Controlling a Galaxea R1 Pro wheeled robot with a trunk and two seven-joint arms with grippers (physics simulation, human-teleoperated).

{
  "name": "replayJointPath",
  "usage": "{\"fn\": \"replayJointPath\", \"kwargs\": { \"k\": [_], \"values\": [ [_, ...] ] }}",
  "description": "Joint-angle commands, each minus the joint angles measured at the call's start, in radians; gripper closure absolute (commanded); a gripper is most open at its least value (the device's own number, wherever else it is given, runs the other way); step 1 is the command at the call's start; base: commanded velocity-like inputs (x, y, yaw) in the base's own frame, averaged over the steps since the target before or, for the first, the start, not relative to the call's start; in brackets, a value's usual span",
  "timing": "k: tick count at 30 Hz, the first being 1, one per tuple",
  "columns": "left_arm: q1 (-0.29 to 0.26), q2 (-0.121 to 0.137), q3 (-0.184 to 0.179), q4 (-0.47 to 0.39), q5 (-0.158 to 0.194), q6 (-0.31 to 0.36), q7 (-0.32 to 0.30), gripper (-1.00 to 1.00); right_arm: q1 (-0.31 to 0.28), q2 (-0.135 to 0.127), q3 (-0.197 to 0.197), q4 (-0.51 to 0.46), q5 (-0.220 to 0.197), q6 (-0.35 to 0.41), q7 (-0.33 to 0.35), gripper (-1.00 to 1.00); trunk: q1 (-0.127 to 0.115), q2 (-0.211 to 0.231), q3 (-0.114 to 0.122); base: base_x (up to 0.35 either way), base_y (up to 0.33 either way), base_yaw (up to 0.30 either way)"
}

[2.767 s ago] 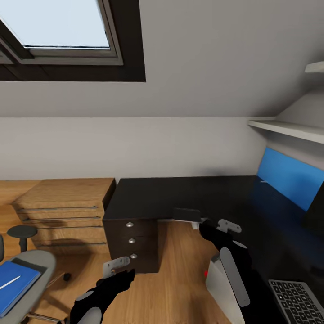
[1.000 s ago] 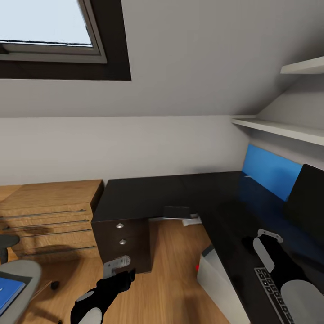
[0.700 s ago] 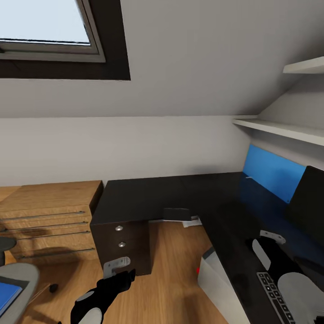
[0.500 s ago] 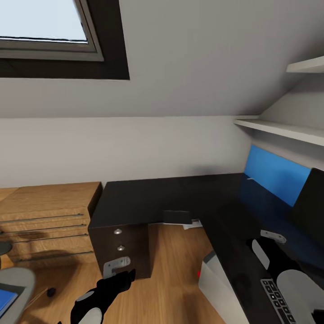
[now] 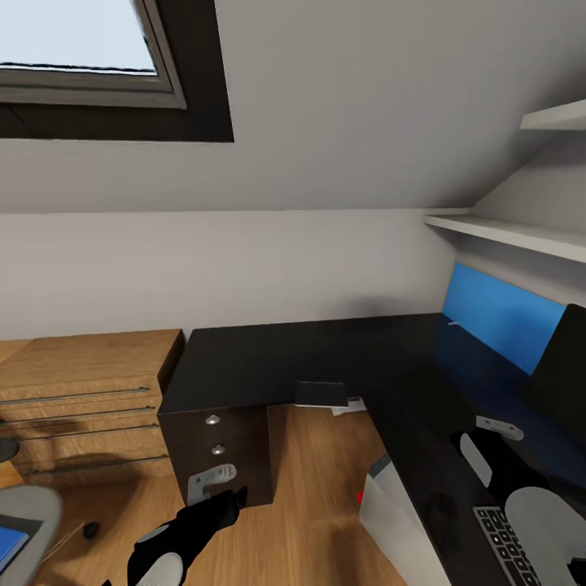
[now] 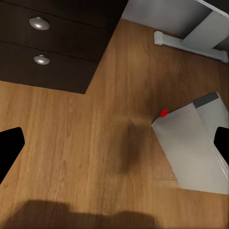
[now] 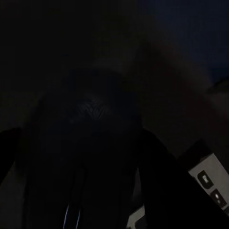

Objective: In the bedroom, organize the workspace by keeping the computer under the desk, ensuring the monitor is on the desk, placing the keyboard on the desk next to the monitor, placing the mouse on the desk next to the keyboard, moving the folder from the swivel chair onto the desk next to the mouse, stacking the notebook on top of the folder with the pen on top of the notebook, and positioning the swivel chair next to the desk.

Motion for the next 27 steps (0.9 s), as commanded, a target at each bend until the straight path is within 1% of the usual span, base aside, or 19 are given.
{"fn": "replayJointPath", "kwargs": {
  "k": [1,10,13,16,19,20,23,27],
  "values": [
    [-0.001,0.001,-0.002,-0.001,0.005,0.002,0.007,-1.0,0.0,0.0,0.001,-0.002,-0.014,0.001,-0.009,1.0,0.004,-0.009,-0.005,0.0,0.0,0.0],
    [-0.001,0.0,-0.002,-0.002,0.006,0.001,0.007,-1.0,-0.001,0.001,0.007,-0.002,-0.009,0.004,-0.005,1.0,0.039,-0.072,-0.033,0.0,0.0,0.0],
    [-0.001,0.0,-0.002,-0.002,0.006,0.001,0.007,-1.0,-0.001,-0.002,0.007,-0.001,-0.009,0.008,-0.007,1.0,0.05,-0.093,-0.042,0.0,0.0,0.0],
    [-0.001,0.001,-0.001,-0.002,0.006,0.001,0.007,-1.0,-0.001,-0.017,0.007,0.001,-0.008,0.027,-0.01,1.0,0.062,-0.114,-0.052,0.0,0.0,0.0],
    [-0.001,0.001,0.003,-0.002,0.006,0.001,0.007,-1.0,-0.003,-0.038,0.006,0.001,-0.009,0.086,-0.01,1.0,0.073,-0.135,-0.061,0.0,0.0,0.0],
    [-0.001,0.001,0.004,-0.002,0.006,0.001,0.007,-1.0,-0.004,-0.051,0.005,0.002,-0.009,0.111,-0.009,1.0,0.077,-0.142,-0.064,0.0,0.0,0.0],
    [-0.001,0.001,0.004,-0.002,0.006,0.001,0.007,-1.0,-0.005,-0.06,0.005,0.003,-0.009,0.129,-0.009,1.0,0.088,-0.163,-0.074,0.0,0.0,0.0],
    [-0.001,0.002,0.004,-0.003,0.006,0.002,0.007,-1.0,-0.005,-0.062,0.006,0.004,-0.008,0.137,-0.008,1.0,0.104,-0.191,-0.086,0.0,0.0,0.0]
  ]
}}
